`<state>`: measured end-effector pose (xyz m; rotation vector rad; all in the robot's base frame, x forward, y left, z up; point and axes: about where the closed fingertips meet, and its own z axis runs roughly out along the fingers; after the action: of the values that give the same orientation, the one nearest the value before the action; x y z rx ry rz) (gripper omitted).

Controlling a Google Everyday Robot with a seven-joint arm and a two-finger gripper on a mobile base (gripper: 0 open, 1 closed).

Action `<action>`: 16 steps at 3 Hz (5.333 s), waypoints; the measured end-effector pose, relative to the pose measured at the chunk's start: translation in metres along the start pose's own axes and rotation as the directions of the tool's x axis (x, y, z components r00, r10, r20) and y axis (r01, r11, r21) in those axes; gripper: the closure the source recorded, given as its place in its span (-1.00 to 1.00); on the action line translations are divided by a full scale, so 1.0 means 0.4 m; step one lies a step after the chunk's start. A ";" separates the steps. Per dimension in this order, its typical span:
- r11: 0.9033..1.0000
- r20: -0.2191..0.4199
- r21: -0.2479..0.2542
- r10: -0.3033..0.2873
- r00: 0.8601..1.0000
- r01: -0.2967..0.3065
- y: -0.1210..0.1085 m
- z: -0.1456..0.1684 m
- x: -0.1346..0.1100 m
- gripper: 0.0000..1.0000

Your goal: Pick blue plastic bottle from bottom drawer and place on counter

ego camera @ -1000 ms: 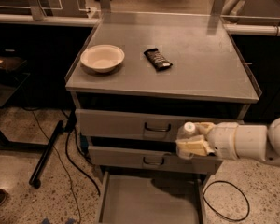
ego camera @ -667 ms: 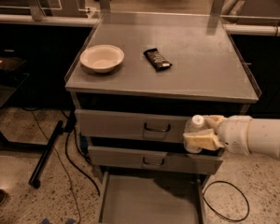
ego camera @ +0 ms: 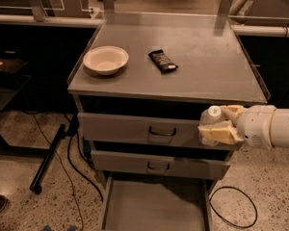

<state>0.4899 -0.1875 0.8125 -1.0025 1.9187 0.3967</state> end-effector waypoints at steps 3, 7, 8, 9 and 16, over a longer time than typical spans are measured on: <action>0.994 -0.035 0.078 -0.080 0.996 0.083 -0.072 -0.107 -0.098 1.00; 0.973 -0.030 0.171 -0.153 0.988 0.156 -0.167 -0.225 -0.250 1.00; 0.975 0.003 0.136 -0.175 0.985 0.173 -0.230 -0.198 -0.337 1.00; 0.971 0.024 0.143 -0.198 0.980 0.193 -0.236 -0.202 -0.385 1.00; 0.950 -0.075 -0.307 -0.079 0.994 0.053 -0.254 -0.057 -0.327 1.00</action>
Offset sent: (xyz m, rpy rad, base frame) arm 0.0128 -0.0304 0.0624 -0.0860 -0.0837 -0.0446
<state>0.5897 -0.2008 0.9458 -1.2999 1.9310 0.6347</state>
